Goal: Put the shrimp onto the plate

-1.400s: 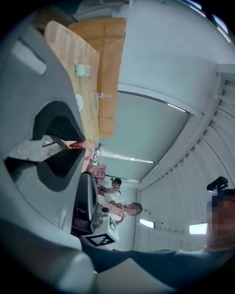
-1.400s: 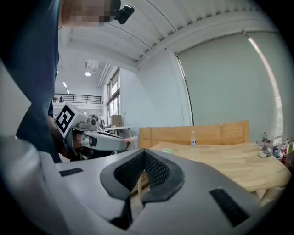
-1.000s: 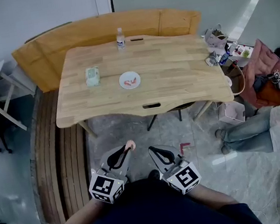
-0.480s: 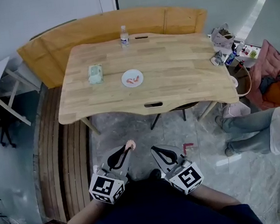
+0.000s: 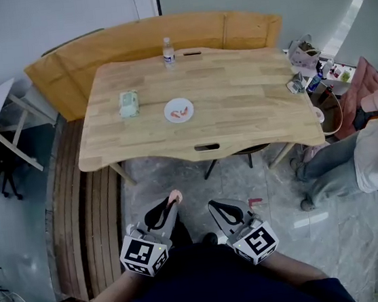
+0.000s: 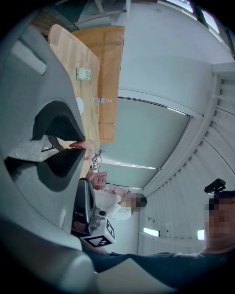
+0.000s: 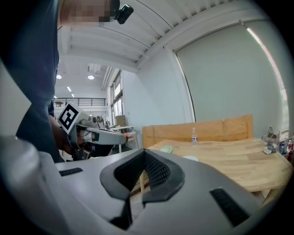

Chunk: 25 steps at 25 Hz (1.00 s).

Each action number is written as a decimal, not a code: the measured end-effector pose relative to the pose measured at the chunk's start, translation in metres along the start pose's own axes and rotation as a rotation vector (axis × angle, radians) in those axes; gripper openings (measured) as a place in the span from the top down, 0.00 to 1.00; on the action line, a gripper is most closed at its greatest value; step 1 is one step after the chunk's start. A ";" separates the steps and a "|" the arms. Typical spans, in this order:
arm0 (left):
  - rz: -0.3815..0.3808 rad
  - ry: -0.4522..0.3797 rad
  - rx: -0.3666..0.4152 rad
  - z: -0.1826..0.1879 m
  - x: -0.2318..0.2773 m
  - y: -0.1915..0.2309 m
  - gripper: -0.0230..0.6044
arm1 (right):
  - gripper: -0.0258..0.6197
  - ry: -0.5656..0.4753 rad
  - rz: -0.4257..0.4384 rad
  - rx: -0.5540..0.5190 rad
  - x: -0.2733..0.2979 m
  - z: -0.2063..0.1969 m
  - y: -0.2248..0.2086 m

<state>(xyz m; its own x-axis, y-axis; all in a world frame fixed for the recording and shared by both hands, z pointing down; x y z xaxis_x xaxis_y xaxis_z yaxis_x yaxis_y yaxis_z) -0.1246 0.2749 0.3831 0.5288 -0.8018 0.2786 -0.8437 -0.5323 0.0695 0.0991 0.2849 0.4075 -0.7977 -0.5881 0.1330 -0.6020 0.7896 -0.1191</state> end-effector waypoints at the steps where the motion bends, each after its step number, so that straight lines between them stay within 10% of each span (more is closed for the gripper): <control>1: -0.001 -0.002 0.002 0.001 0.004 0.003 0.88 | 0.95 0.002 -0.003 -0.002 0.002 0.001 -0.004; 25: -0.174 0.003 0.054 0.047 0.185 0.192 0.88 | 0.95 0.055 -0.172 0.036 0.168 0.040 -0.124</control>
<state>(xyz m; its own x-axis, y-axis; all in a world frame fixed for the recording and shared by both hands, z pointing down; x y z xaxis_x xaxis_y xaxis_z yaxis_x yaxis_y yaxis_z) -0.1846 0.0121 0.4028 0.6660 -0.6954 0.2701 -0.7333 -0.6768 0.0656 0.0381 0.0807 0.4055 -0.6807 -0.7026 0.2075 -0.7308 0.6710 -0.1252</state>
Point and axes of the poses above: the fingertips, and each gripper's own axes: x forward along the fingers, y to its left, z out of its top, the point moved 10 cm from there along -x, backward along the fingers, and after that the axes turned 6 degrees about z, right-handed, at the moved point
